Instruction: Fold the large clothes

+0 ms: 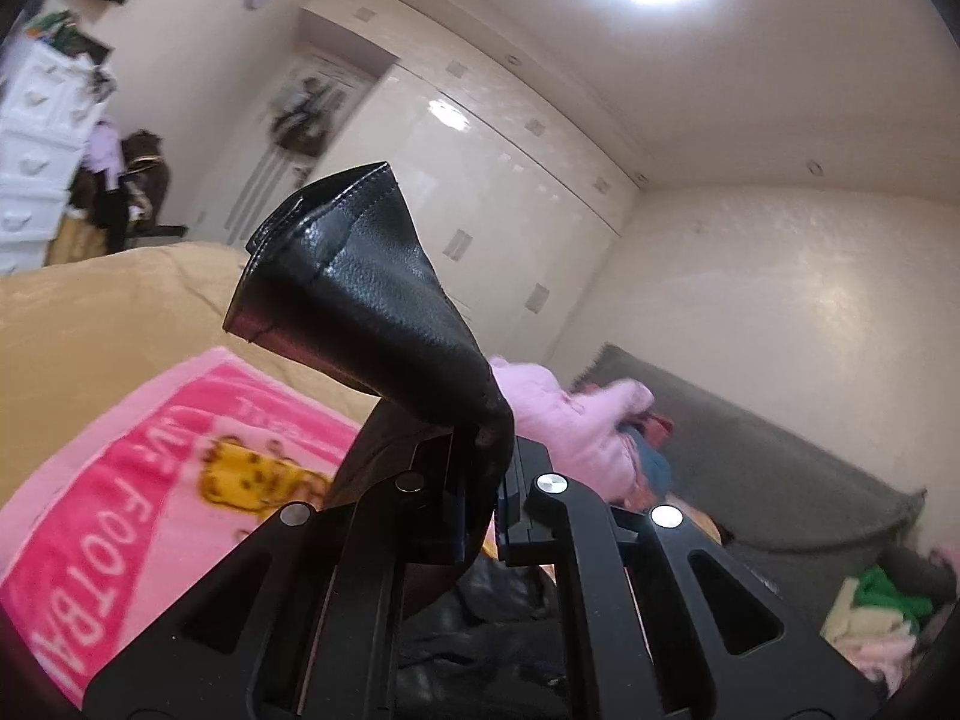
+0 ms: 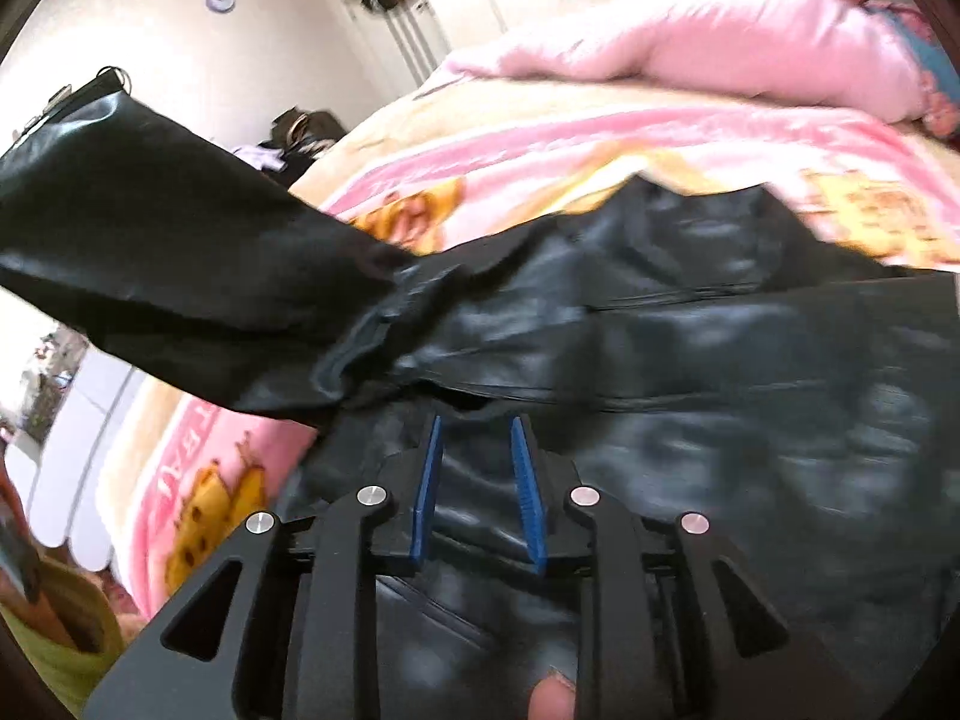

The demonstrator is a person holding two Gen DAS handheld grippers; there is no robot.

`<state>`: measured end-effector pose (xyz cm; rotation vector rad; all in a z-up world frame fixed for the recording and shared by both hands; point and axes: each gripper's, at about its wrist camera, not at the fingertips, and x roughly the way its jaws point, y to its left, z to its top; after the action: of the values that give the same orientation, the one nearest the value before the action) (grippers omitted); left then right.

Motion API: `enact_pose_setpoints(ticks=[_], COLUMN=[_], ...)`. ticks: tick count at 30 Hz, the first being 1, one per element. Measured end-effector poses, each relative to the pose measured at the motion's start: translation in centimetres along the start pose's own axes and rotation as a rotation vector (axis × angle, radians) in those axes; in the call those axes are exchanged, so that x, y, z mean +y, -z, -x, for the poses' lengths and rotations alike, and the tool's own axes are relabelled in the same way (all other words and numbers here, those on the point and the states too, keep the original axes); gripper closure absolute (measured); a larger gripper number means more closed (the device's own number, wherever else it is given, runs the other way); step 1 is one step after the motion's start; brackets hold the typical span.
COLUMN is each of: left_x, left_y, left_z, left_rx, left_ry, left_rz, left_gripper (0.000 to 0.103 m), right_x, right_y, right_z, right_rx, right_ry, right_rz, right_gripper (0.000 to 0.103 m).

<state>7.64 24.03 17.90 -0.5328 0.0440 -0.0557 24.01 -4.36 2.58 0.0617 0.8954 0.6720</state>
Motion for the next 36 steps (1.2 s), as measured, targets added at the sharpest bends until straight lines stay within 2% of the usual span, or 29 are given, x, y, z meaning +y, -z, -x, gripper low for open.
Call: enact_pose_setpoints(ticks=[5, 10, 17, 23, 33, 36], left_x=[-5.2, -8.5, -12.4, -15.0, -16.5, -16.6], left_y=[2.1, 4.7, 8.4, 12.1, 17.6, 19.4], left_z=[-2.2, -4.9, -8.6, -11.2, -14.2, -15.2], left_rx=[0.065, 0.139, 0.264, 0.358, 0.483, 0.528], left_ry=[0.059, 0.090, 0.111, 0.123, 0.130, 0.132], left_rz=[-0.069, -0.119, -0.181, -0.221, -0.244, -0.245], left_gripper=[0.102, 0.102, 0.102, 0.102, 0.102, 0.102], right_x=[-4.3, -7.8, -13.3, -15.7, -18.5, -19.6], right_y=[-0.5, -1.7, -1.1, -0.4, 0.8, 1.2], right_z=[4.4, 7.5, 10.5, 11.3, 13.2, 13.5], right_rx=[-0.067, -0.145, -0.236, -0.254, -0.294, -0.292], right_ry=[0.134, 0.169, 0.159, 0.145, 0.128, 0.095], right_rz=[-0.032, -0.083, -0.195, -0.263, -0.346, -0.408], right_gripper=[0.078, 0.074, 0.074, 0.074, 0.073, 0.073])
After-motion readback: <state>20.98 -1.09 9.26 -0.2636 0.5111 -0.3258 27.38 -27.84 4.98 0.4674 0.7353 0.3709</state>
